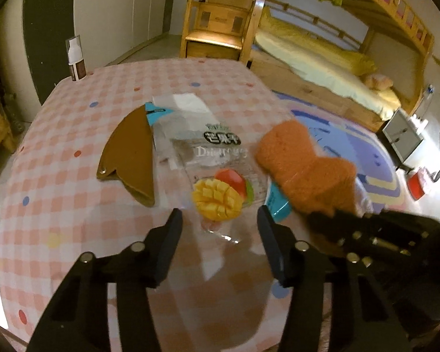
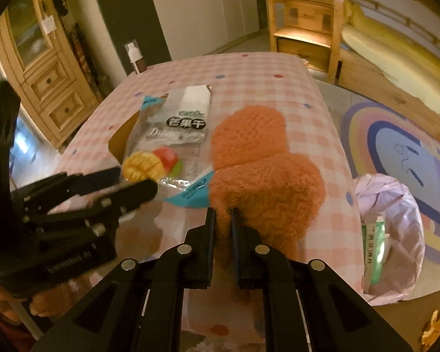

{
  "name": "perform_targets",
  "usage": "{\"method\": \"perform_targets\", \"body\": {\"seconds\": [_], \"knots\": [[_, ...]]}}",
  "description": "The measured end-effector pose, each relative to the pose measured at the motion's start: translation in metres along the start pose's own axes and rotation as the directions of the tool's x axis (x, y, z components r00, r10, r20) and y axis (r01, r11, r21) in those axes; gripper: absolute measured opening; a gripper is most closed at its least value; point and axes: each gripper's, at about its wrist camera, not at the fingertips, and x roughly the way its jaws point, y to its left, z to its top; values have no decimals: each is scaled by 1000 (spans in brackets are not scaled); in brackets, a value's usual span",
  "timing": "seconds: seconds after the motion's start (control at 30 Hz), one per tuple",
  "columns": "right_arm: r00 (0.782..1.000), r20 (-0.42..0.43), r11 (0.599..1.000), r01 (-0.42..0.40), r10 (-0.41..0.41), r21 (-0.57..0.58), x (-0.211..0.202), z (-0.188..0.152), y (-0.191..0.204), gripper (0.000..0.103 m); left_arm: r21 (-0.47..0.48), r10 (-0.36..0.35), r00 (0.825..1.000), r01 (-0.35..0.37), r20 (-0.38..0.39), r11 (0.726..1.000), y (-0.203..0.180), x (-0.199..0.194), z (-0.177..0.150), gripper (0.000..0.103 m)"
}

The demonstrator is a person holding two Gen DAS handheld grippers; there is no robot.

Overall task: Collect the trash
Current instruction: 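Close the left gripper on the clear mango snack bag while the right gripper holds the glove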

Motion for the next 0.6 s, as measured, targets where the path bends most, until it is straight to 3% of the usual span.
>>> {"method": "perform_targets", "body": {"seconds": [0.03,0.2,0.43,0.53,0.57,0.6], "knots": [[1000,-4,1000,-22,22,15,-1,-1,-1,11,-7,-14,1000,14,9,1000,1,-2,1,41],[998,-13,996,-68,69,59,-4,-4,-7,10,-26,-79,995,81,60,996,0,-17,10,33],[995,-7,993,-94,95,78,-11,-9,-8,10,12,-109,990,109,90,994,-25,-24,23,33],[995,1,991,-97,97,91,-16,-12,-12,10,32,-84,993,82,77,996,-36,-17,26,32],[996,5,991,-94,94,96,-18,-13,-14,10,32,-74,995,72,64,997,-37,-13,27,29],[996,10,991,-90,89,102,-20,-13,-16,10,31,-68,996,66,52,997,-35,-10,28,17]]}}
